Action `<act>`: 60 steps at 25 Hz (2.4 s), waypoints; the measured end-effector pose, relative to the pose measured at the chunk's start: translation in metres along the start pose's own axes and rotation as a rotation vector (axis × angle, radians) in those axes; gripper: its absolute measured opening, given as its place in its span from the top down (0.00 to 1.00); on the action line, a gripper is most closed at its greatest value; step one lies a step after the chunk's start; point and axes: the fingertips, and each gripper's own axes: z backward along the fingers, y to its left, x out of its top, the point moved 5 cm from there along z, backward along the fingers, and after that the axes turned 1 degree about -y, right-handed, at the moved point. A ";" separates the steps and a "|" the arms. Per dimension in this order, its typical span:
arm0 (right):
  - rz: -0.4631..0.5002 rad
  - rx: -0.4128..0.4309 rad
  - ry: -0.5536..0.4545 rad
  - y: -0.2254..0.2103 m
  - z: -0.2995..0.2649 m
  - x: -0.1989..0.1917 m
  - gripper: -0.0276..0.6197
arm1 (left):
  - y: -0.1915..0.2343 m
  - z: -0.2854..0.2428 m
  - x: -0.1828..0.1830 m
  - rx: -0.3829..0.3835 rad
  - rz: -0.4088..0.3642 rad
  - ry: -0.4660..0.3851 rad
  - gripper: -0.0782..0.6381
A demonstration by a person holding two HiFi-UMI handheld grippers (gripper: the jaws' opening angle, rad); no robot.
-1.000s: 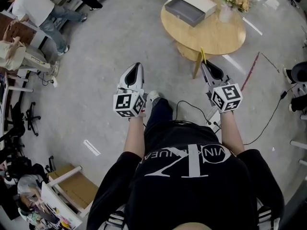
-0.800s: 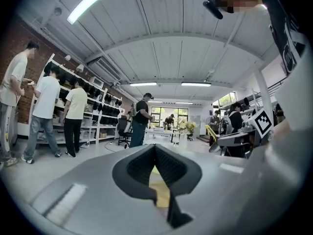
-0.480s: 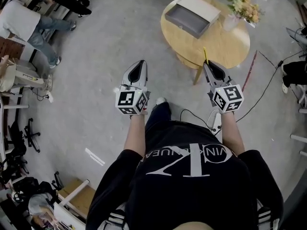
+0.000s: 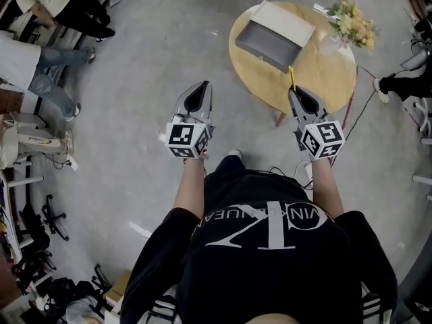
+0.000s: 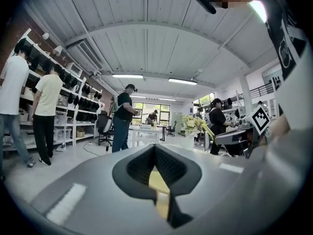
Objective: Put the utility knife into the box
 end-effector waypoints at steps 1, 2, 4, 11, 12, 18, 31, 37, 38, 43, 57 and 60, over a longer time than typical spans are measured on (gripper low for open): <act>-0.004 -0.009 -0.001 -0.003 -0.008 0.001 0.87 | 0.006 -0.008 0.000 -0.013 -0.003 0.005 0.88; -0.007 -0.016 -0.003 -0.005 -0.016 0.002 0.87 | 0.013 -0.014 -0.001 -0.026 -0.001 0.009 0.88; -0.011 -0.026 -0.007 -0.004 -0.031 0.003 0.87 | 0.025 -0.024 -0.003 -0.057 0.006 0.018 0.88; -0.001 -0.030 -0.004 -0.004 -0.054 0.002 0.87 | 0.040 -0.043 -0.017 -0.094 0.040 0.032 0.88; -0.002 -0.033 -0.003 -0.009 -0.055 0.003 0.87 | 0.040 -0.047 -0.018 -0.101 0.041 0.038 0.88; -0.030 -0.070 0.013 -0.014 -0.060 0.007 0.87 | 0.047 -0.050 -0.020 -0.130 0.053 0.080 0.88; -0.017 -0.063 0.080 -0.035 -0.110 -0.002 0.87 | 0.074 -0.101 -0.037 -0.140 0.074 0.119 0.88; 0.010 -0.048 0.146 -0.059 -0.145 -0.011 0.87 | 0.087 -0.150 -0.045 -0.165 0.079 0.148 0.88; 0.016 -0.048 0.164 -0.063 -0.150 -0.012 0.87 | 0.088 -0.157 -0.046 -0.173 0.082 0.152 0.88; 0.049 -0.044 0.251 -0.082 -0.175 -0.016 0.87 | 0.091 -0.191 -0.048 -0.208 0.089 0.168 0.88; 0.076 0.024 0.561 -0.114 -0.220 -0.057 0.87 | 0.100 -0.244 -0.066 -0.237 0.105 0.238 0.88; 0.076 0.030 0.604 -0.117 -0.230 -0.064 0.87 | 0.102 -0.252 -0.069 -0.240 0.105 0.249 0.88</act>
